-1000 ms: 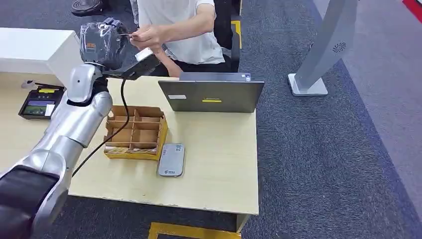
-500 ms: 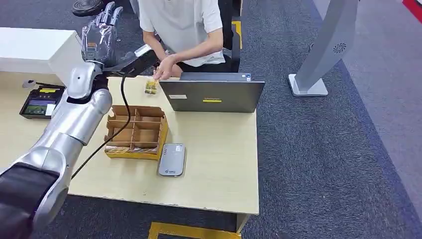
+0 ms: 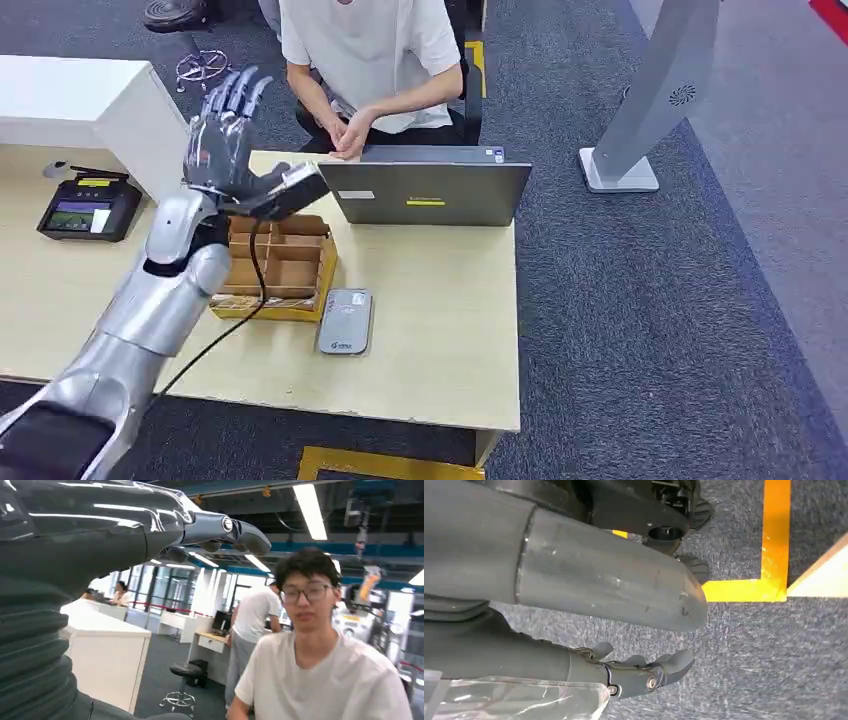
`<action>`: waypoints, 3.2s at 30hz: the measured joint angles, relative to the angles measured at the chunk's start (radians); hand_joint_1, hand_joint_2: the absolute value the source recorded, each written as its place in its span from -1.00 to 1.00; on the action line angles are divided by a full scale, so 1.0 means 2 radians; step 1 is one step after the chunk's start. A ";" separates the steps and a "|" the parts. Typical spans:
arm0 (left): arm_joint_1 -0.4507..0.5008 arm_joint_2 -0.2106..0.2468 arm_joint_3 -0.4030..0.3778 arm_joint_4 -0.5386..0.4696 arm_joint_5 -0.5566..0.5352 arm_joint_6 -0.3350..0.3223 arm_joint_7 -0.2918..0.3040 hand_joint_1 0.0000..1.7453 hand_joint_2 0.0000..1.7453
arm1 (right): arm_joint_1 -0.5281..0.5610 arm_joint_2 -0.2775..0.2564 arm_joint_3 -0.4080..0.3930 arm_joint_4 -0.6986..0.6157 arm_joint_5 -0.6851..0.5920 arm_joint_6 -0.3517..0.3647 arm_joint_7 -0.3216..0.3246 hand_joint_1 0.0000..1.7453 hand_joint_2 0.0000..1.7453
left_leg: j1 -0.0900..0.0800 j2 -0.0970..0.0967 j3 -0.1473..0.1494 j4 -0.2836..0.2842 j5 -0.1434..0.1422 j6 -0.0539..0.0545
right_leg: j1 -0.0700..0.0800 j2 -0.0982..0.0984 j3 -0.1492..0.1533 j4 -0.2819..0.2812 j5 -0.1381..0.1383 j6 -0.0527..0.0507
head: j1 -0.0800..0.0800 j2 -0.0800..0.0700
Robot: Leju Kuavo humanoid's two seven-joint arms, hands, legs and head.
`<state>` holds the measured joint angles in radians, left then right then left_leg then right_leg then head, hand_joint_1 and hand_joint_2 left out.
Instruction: Pass the card to the sensor for recognition and then transmit it.
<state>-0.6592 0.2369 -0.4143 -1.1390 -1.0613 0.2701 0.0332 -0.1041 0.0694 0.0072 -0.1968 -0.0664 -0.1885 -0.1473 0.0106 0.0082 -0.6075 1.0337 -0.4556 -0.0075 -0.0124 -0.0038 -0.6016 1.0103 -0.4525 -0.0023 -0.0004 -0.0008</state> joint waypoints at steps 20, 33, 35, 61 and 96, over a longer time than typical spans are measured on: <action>0.195 0.045 -0.019 -0.184 -0.039 -0.056 0.018 -1.00 1.00 | 0.027 -0.001 -0.046 0.002 -0.017 -0.001 -0.024 -1.00 -1.00 | 0.000 0.000 -0.001 0.000 -0.001 0.000 | 0.000 0.000 0.000 0.000 -0.001 0.000 | 0.000 0.000; 0.195 0.037 -0.018 -0.134 -0.036 -0.077 0.020 -1.00 1.00 | 0.027 -0.001 -0.050 0.002 -0.013 -0.001 -0.023 -1.00 -1.00 | 0.000 0.000 -0.001 0.000 -0.001 0.000 | 0.000 0.000 -0.001 0.000 -0.001 0.000 | 0.000 0.000; 0.195 0.036 -0.019 -0.130 -0.036 -0.077 0.020 -1.00 1.00 | 0.027 -0.001 -0.050 0.002 -0.013 -0.001 -0.023 -1.00 -1.00 | 0.000 0.000 -0.001 0.000 -0.001 0.000 | 0.000 0.000 0.000 0.000 -0.001 0.000 | 0.000 0.000; 0.187 0.023 -0.019 -0.051 -0.051 -0.105 0.054 -1.00 1.00 | 0.027 -0.001 -0.058 0.002 0.003 0.001 -0.019 -1.00 -1.00 | 0.000 0.000 -0.001 0.000 -0.001 0.000 | 0.000 0.000 -0.001 0.000 -0.001 0.000 | 0.000 0.000; 0.181 0.009 -0.013 -0.001 -0.073 -0.085 0.063 -1.00 1.00 | 0.027 -0.001 -0.059 0.003 0.011 0.003 -0.014 -1.00 -1.00 | 0.000 0.000 -0.001 0.000 -0.001 0.000 | 0.000 0.000 0.000 0.000 -0.001 0.000 | 0.000 0.000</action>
<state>-0.2981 0.2556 -0.4410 -1.1417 -1.2070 0.0995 0.1583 -0.0501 0.0683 -0.1118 -0.1915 -0.0446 -0.1827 -0.1759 0.0110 0.0078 -0.6087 1.0338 -0.4578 -0.0076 -0.0121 -0.0041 -0.6026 1.0099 -0.4542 -0.0022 0.0000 -0.0008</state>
